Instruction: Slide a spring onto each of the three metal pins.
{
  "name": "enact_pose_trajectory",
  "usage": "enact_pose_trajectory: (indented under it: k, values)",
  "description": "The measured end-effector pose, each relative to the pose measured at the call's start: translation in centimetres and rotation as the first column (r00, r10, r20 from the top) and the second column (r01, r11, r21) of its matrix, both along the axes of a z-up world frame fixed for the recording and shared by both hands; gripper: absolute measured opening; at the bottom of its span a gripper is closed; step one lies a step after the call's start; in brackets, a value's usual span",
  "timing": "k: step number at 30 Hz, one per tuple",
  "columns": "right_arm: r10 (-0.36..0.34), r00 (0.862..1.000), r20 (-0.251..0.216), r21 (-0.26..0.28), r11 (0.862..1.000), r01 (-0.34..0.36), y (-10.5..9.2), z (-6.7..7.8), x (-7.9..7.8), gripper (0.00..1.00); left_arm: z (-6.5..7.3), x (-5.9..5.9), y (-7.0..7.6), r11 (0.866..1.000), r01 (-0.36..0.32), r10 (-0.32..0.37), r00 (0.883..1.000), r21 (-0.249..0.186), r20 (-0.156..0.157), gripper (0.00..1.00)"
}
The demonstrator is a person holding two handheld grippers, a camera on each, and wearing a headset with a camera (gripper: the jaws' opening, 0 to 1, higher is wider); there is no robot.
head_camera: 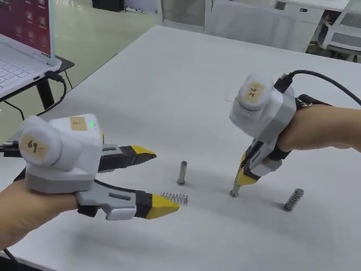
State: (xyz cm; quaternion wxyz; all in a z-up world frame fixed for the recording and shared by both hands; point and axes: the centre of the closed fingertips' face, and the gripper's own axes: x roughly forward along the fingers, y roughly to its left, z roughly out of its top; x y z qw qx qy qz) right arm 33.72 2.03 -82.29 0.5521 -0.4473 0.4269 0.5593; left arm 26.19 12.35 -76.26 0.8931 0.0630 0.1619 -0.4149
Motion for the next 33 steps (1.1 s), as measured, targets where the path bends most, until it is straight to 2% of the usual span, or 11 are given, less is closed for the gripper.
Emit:
enact_pose_trajectory:
  k: [16, 33]
  values:
    - [-0.024, 1.0, -0.013, -0.007, 1.0, 0.024, -0.3, -2.1, -0.1, 0.09, 0.0, -0.1, 0.0, 1.0, -0.001, 0.001, 1.0, 0.004, -0.001, 0.59]
    - [-0.021, 1.0, -0.017, -0.011, 1.0, 0.02, -0.2, -2.4, 0.0, 0.11, -0.2, -0.1, 0.2, 1.0, -0.004, 0.004, 1.0, 0.004, -0.006, 0.59]
